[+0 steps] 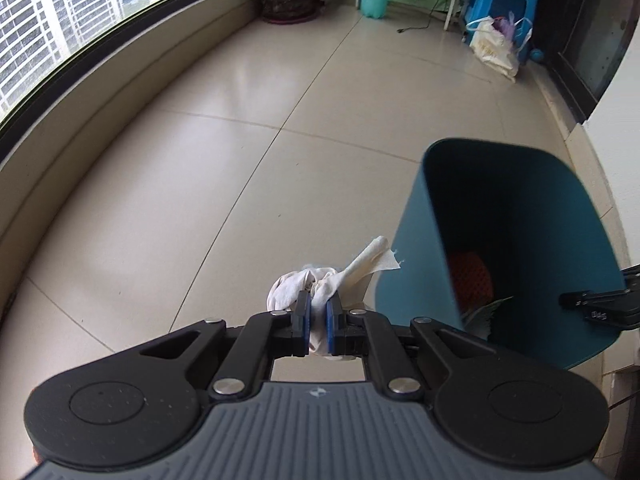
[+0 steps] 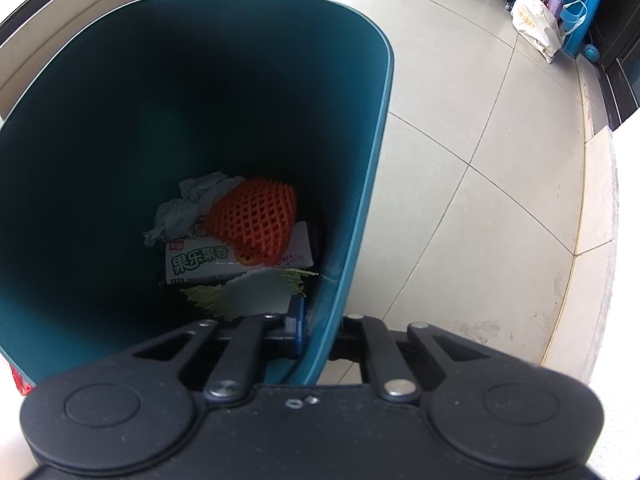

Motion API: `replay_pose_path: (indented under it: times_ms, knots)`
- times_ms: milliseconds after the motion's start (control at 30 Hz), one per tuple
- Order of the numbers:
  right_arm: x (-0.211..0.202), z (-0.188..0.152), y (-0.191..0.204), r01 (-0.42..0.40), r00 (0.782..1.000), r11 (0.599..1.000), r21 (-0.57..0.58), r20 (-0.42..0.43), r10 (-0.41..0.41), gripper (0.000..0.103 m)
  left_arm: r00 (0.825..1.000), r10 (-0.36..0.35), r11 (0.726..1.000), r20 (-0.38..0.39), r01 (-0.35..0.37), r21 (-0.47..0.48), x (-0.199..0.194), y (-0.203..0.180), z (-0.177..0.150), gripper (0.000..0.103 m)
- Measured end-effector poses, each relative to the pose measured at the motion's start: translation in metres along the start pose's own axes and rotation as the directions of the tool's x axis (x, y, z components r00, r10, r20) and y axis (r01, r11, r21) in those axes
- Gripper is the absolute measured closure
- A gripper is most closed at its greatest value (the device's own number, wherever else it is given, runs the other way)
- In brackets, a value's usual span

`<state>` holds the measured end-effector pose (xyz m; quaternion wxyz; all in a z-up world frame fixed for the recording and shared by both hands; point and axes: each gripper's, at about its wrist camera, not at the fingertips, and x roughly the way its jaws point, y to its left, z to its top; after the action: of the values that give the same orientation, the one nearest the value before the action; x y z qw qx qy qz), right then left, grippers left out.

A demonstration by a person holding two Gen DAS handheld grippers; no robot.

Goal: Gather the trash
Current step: 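Carry the white cloth into the bin and open the left tool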

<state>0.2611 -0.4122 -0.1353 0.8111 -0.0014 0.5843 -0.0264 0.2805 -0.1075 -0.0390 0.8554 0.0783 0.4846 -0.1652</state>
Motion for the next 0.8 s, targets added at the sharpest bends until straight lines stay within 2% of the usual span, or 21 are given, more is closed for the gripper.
replay_pose_path:
  times_ms: [133,267,500,800]
  knots:
    - [-0.001,0.000,-0.003,-0.004,1.000,1.000,0.009,0.001,0.004,0.094,0.996,-0.073,0.996,0.047,0.071,0.059,-0.021,-0.037,0.020,0.096]
    - [-0.002,0.001,-0.005,-0.010,1.000,1.000,0.014,0.002,0.010,0.094,0.992,-0.119,0.986,0.046,0.113,0.125,-0.019,-0.075,0.029,0.096]
    - [-0.004,0.001,-0.006,-0.013,1.000,1.000,0.013,0.004,0.013,0.094,0.984,-0.171,0.970,-0.043,0.176,0.168,0.032,-0.125,0.018,0.096]
    - [-0.005,0.001,-0.007,-0.020,1.000,1.000,0.013,0.006,0.020,0.094,0.977,-0.139,0.967,-0.164,0.170,0.188,0.094,-0.155,0.011,0.096]
